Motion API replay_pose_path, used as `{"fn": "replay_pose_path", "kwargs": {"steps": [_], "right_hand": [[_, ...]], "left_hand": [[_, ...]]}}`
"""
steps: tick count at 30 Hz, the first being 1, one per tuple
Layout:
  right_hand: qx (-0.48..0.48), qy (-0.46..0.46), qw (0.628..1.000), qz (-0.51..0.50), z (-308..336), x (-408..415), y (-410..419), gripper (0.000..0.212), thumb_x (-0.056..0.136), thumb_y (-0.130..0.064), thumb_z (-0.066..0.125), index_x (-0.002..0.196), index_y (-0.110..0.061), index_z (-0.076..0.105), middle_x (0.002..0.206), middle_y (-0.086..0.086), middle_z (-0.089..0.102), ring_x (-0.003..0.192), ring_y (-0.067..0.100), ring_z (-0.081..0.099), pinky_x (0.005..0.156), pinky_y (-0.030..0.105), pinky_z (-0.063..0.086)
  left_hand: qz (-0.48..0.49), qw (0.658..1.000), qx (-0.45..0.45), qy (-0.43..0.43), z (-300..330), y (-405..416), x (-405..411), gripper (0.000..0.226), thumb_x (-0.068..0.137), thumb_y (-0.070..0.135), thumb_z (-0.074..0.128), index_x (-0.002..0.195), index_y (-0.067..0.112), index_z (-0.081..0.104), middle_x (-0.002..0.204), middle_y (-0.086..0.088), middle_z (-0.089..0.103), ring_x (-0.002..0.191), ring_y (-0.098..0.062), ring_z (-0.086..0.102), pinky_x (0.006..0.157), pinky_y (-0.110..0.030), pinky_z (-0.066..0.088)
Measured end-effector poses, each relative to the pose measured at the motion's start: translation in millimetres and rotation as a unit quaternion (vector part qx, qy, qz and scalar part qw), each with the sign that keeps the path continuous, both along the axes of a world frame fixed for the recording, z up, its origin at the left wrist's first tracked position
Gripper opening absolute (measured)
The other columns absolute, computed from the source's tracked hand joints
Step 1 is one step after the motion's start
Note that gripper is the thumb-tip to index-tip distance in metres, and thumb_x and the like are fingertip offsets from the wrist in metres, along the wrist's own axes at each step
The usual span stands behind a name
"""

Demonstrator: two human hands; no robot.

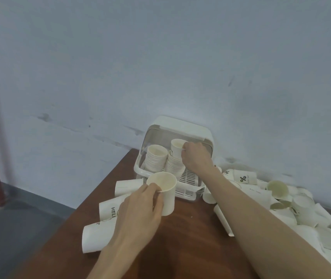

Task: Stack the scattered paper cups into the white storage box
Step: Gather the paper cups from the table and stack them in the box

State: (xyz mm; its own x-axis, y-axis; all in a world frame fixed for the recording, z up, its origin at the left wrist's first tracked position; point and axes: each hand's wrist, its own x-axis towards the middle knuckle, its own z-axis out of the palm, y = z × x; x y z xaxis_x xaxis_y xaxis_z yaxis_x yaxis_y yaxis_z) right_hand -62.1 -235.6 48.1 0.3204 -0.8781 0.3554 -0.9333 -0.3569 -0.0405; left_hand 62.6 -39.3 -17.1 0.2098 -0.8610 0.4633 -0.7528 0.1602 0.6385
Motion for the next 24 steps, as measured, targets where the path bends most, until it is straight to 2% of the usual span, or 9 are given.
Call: {"fn": "replay_pose_path", "kwargs": {"steps": [4,6,11,14,19,22,24], "right_hand": [[0.037,0.014,0.999,-0.015,-6,3,0,0.017,0.089,-0.007,0.043,0.073,-0.009,0.047,0.080,0.013,0.056,0.069,0.031,0.050,0.058,0.033,0.039],[0.052,0.019,0.998,-0.017,-11,3,1,0.017,0.090,-0.007,0.043,0.074,-0.009,0.048,0.085,0.015,0.059,0.073,0.033,0.054,0.059,0.033,0.040],[0.066,0.022,0.997,-0.016,-23,1,6,0.018,0.090,-0.005,0.040,0.091,-0.004,0.058,0.100,0.019,0.061,0.090,0.038,0.059,0.064,0.033,0.038],[0.054,0.026,0.998,-0.008,-28,1,11,0.023,0.088,-0.002,0.037,0.101,-0.001,0.057,0.104,0.021,0.060,0.095,0.039,0.058,0.066,0.034,0.037],[0.054,0.020,0.998,-0.001,-31,0,17,0.023,0.089,-0.002,0.034,0.102,-0.001,0.054,0.104,0.021,0.059,0.096,0.039,0.057,0.066,0.036,0.038],[0.049,0.035,0.998,0.001,-33,-1,18,0.023,0.089,-0.001,0.035,0.103,-0.002,0.053,0.104,0.021,0.060,0.097,0.038,0.057,0.065,0.036,0.036],[0.049,0.038,0.998,0.001,-34,-1,19,0.019,0.088,0.000,0.035,0.098,-0.005,0.051,0.102,0.021,0.060,0.095,0.037,0.056,0.063,0.036,0.035]], "left_hand": [[0.002,1.000,0.009,-0.001,-4,-1,-1,0.011,0.096,0.036,0.043,0.091,0.031,0.050,0.082,0.012,0.057,0.074,-0.010,0.056,0.067,-0.039,0.051],[0.002,1.000,0.009,0.002,-4,-3,0,0.011,0.097,0.036,0.043,0.092,0.030,0.051,0.083,0.012,0.056,0.075,-0.011,0.056,0.068,-0.038,0.050],[0.015,1.000,-0.003,-0.009,9,-10,8,0.014,0.096,0.032,0.046,0.088,0.026,0.054,0.076,0.009,0.055,0.071,-0.014,0.054,0.065,-0.035,0.045],[0.034,0.999,-0.014,-0.013,26,-24,17,0.015,0.095,0.031,0.046,0.087,0.024,0.058,0.075,0.008,0.058,0.072,-0.018,0.056,0.066,-0.036,0.047],[0.058,0.997,-0.019,-0.044,57,-59,26,0.019,0.096,0.025,0.042,0.093,0.020,0.060,0.087,0.000,0.065,0.082,-0.025,0.058,0.071,-0.039,0.049],[0.083,0.994,-0.009,-0.068,70,-91,32,0.024,0.096,0.016,0.037,0.099,0.013,0.061,0.093,-0.008,0.065,0.085,-0.032,0.057,0.068,-0.038,0.047],[0.096,0.992,-0.006,-0.083,74,-112,36,0.023,0.094,0.009,0.037,0.099,0.010,0.059,0.095,-0.012,0.063,0.085,-0.034,0.056,0.067,-0.040,0.046]]}}
